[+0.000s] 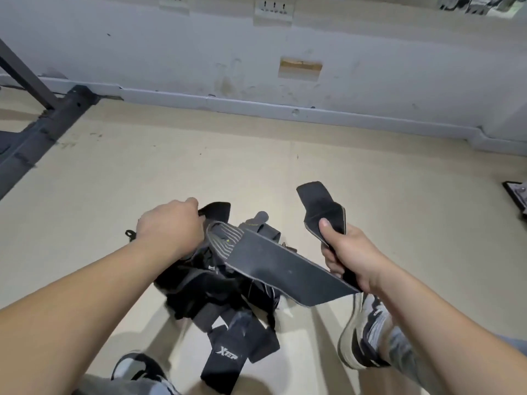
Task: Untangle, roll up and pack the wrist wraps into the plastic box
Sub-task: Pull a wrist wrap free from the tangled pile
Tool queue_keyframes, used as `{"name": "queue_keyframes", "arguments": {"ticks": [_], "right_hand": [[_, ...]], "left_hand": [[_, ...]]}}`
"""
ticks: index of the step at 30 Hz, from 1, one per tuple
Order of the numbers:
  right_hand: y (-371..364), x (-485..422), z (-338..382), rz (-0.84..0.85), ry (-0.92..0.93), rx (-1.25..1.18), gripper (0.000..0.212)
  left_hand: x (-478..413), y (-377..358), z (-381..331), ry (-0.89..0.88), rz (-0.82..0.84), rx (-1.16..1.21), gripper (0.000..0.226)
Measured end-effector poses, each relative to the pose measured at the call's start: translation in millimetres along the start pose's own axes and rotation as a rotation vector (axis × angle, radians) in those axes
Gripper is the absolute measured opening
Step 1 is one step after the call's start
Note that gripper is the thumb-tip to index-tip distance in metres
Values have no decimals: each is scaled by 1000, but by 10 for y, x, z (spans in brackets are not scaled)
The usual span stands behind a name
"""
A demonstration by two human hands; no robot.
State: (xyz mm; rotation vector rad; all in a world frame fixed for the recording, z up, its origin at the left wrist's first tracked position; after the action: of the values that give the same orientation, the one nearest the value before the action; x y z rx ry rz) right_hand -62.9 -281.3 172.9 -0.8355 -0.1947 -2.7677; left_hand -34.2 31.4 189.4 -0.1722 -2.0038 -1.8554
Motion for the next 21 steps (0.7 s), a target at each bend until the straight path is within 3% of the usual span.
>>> {"name": "queue_keyframes", "arguments": {"ticks": [5,10,13,16,18,21], "right_hand": [[178,207,-2,-24,54,-45,41],[452,492,123,-195,68,-155,58],[631,708,178,-204,76,-203,58],[682,819,264,-209,125,-271,51],[694,839,324,-190,174,-299,43],[789,839,396,-175,226,-410,33]], "left_hand": [[-7,-53,-533,-236,55,423,32],[-90,176,-703,-118,-12,505,54],[-64,345,-992,-230,-9,661,51],[131,397,-1521,-433,271,941,23],[281,416,-1761,-512,488,996,4],[450,489,-1926,-568,714,1205,21]]}}
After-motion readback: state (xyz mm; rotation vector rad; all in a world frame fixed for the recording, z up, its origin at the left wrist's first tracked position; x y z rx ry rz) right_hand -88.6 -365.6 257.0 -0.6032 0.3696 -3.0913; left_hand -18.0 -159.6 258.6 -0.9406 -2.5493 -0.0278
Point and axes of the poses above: each hand's wrist, its own x-axis away from the middle knuckle, its own y-axis out of the back of the hand, z = x × y, the point moved 2 cm from there along -x, towards the middle knuckle, and after that the axes turned 10 degrees about z, right-handed, at the moved point
